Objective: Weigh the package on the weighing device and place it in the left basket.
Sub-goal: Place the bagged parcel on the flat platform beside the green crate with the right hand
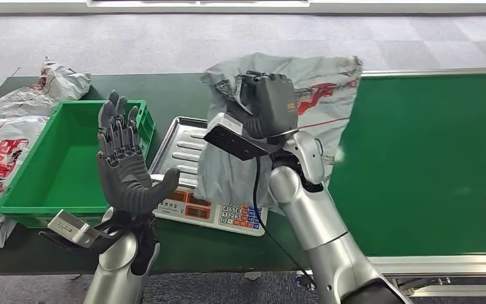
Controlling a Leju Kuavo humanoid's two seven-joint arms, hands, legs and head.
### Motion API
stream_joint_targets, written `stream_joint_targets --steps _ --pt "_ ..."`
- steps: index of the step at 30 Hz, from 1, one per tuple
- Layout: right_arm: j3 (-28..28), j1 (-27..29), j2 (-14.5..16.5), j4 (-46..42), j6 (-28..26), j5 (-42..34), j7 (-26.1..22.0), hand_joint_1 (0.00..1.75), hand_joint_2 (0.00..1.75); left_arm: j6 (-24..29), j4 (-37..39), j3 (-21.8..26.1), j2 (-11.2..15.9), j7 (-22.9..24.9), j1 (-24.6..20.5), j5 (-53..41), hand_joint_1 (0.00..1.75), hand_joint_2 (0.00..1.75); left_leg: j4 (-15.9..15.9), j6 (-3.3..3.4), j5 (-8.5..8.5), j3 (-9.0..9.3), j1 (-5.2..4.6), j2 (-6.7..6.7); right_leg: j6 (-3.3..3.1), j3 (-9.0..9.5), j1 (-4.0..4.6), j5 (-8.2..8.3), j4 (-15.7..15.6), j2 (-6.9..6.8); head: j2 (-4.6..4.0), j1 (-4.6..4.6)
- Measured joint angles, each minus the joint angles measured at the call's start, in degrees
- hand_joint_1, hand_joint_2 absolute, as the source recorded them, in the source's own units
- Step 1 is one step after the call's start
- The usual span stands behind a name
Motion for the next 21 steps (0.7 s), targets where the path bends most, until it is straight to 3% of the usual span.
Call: stream_joint_targets --steps 4,10,11,13,14,15,17,21 --pt "5.81 -5.33 1.14 11.20 -1.79 -5.02 0.24 1.75 1.75 0.86 -0.01 -0.02 0.00 -0.11 -0.11 0.02 0.00 1.75 0.00 -0.04 0.05 -0.04 0.02 -0.13 -0.01 0.01 0.03 0.00 0.02 -0.09 0.00 0.01" --pt "11.33 -7.94 1.63 19.39 -2.40 -8.77 -0.15 1.75 1.75 0.98 -0.47 0.03 0.26 -0.16 0.01 -0.31 0.00 1.75 0.00 -0.03 0.04 -0.13 0.00 -0.22 -0.01 -0.04 0.01 -0.01 0.02 -0.17 0.00 0.02" --pt "11.85 -8.23 1.67 20.25 -2.12 -8.98 -0.38 1.40 1.75 0.96 -0.52 0.03 0.30 -0.16 0.02 -0.32 0.00 1.75 0.00 -0.02 0.04 -0.13 0.00 -0.22 -0.01 -0.04 0.00 -0.01 0.01 -0.17 0.00 0.01" --pt "12.79 -8.69 1.71 21.69 -1.79 -9.01 -0.47 0.53 1.75 0.91 -0.57 0.03 0.38 -0.16 0.02 -0.33 0.00 1.75 0.01 -0.02 0.04 -0.14 -0.01 -0.22 0.00 -0.04 -0.01 -0.01 0.01 -0.17 0.00 0.01" --pt "13.22 -8.86 1.73 22.23 -2.02 -8.81 -0.12 0.10 1.31 0.90 -0.59 0.03 0.44 -0.16 0.02 -0.34 0.00 1.75 0.01 -0.02 0.04 -0.14 -0.01 -0.22 0.00 -0.04 -0.01 -0.01 0.01 -0.17 0.00 0.01" --pt "13.61 -9.01 1.74 22.70 -2.51 -8.49 0.43 0.00 0.87 0.90 -0.62 0.03 0.49 -0.16 0.05 -0.35 0.00 1.75 0.01 -0.02 0.04 -0.14 -0.01 -0.22 0.00 -0.04 -0.01 0.00 0.01 -0.17 0.00 0.01" --pt "14.26 -9.22 1.75 23.41 -4.14 -7.56 2.21 0.00 0.00 0.96 -0.76 0.03 0.59 -0.16 0.17 -0.40 0.00 1.75 0.01 -0.02 0.04 -0.13 -0.01 -0.21 0.00 -0.04 -0.01 0.00 0.01 -0.17 0.00 0.01" --pt "14.89 -9.31 1.73 24.63 -13.37 -1.21 9.55 0.00 0.00 2.08 -1.44 0.03 0.78 -0.16 0.85 -0.93 0.00 1.75 0.01 -0.02 0.04 -0.12 -0.01 -0.21 0.00 -0.06 0.00 0.00 0.01 -0.17 0.00 0.01"
